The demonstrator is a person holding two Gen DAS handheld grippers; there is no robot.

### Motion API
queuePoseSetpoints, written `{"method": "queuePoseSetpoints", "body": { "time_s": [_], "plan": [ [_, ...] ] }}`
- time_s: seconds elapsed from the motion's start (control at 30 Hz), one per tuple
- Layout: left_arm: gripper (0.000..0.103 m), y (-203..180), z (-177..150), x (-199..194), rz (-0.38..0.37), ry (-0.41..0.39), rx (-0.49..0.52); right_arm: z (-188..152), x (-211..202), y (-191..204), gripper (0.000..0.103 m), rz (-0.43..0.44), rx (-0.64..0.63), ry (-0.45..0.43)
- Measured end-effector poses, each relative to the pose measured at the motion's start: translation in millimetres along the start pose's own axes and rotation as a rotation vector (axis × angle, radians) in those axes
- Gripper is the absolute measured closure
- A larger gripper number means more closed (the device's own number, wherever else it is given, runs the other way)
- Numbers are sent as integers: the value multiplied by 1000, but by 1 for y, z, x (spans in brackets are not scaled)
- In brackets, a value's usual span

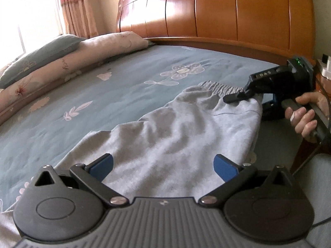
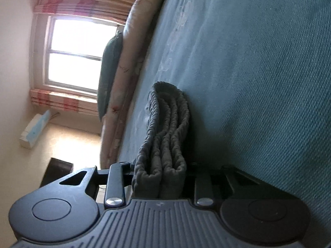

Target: Fold clothes

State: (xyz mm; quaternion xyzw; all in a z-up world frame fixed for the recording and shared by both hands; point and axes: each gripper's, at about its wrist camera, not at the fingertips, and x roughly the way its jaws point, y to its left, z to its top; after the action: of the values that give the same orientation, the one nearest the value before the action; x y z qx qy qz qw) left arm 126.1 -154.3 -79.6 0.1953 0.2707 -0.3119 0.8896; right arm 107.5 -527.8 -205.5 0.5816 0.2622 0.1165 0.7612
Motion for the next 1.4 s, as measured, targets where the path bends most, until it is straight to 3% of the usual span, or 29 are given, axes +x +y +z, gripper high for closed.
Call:
{"method": "queuePoseSetpoints", "body": {
  "time_s": [0.1,0.33,0.5,0.77,0.93,1.17,1.33,1.4],
  "plan": [
    [1,4,-3,-5,22,2,-2,-2,-2,5,70,-28,14,-27],
    [1,23,-12,-16,64,4,-37,-16,-23,44,71,-111,-112,-84],
    [1,30,-16,-19,74,7,-52,-19,-19,24,69,-194,-50,-95],
    [1,32,-22,-19,72,13,-64,-19,-13,0,64,-21,64,-123],
    [1,33,-27,-17,72,29,-65,-19,-7,0,62,-18,73,-129],
    [1,38,-29,-17,73,38,-86,-9,-1,9,45,-27,25,-37],
    [1,40,-31,-16,74,45,-87,-3,3,14,46,-43,-36,69],
    [1,40,-32,-16,75,47,-84,-2,5,15,54,-67,-62,93]
  ]
}}
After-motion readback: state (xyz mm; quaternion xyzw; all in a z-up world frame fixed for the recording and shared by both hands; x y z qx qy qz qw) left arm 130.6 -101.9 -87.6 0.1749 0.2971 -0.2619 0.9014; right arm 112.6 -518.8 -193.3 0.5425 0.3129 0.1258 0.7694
